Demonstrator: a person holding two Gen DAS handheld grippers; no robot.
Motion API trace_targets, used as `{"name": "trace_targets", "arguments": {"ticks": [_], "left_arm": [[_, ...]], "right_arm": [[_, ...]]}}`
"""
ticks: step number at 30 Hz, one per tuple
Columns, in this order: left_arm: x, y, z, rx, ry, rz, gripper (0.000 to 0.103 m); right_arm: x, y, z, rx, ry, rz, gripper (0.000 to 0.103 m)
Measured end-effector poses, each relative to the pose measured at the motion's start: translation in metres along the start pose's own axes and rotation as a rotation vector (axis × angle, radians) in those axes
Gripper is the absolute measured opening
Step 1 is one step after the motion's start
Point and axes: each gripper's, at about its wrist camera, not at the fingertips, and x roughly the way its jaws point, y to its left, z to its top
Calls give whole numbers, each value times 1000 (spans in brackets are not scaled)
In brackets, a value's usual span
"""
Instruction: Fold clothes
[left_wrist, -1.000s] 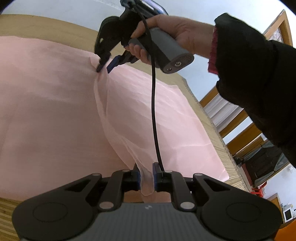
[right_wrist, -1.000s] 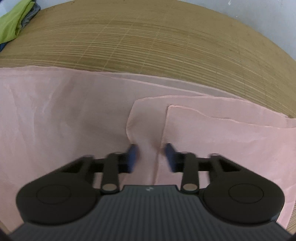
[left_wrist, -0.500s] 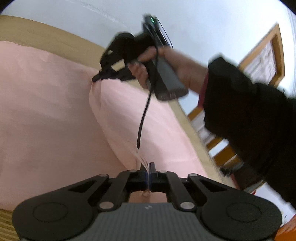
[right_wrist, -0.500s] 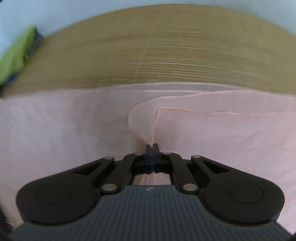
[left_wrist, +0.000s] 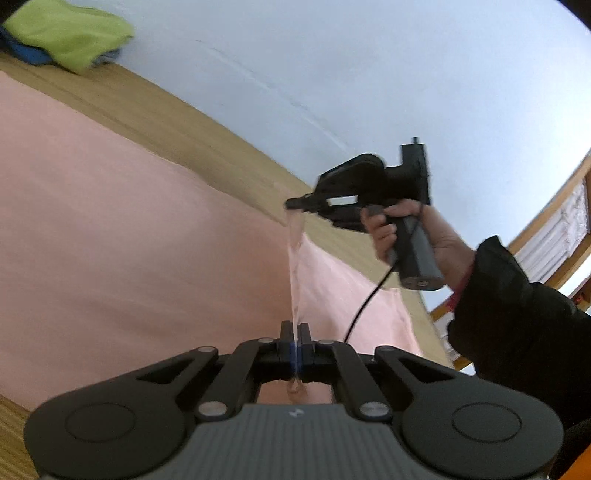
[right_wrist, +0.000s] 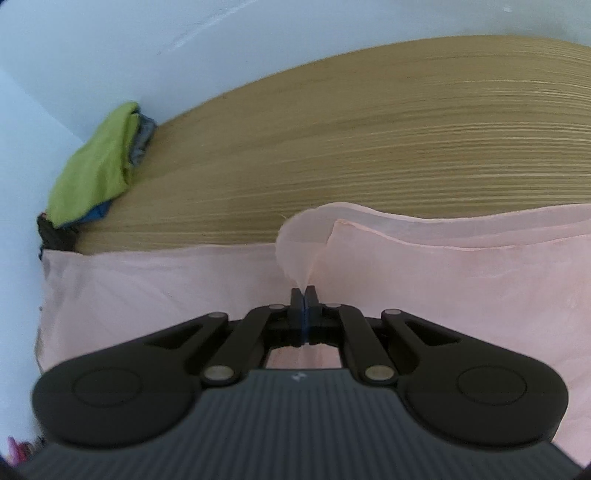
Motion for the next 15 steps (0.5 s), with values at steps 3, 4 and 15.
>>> {"name": "trace_targets", "arguments": {"ticks": [3, 4, 15], "left_arm": [[-21, 41, 10, 19, 24, 17, 1], [-24, 53, 10, 20, 29, 22, 1], [-78, 183, 40, -63, -33, 208, 1]], "right_arm": [[25, 49, -2, -3, -10, 28, 3], [35, 66, -3, -7, -8, 38, 3], [151, 259, 7, -69, 24, 175, 3]]}}
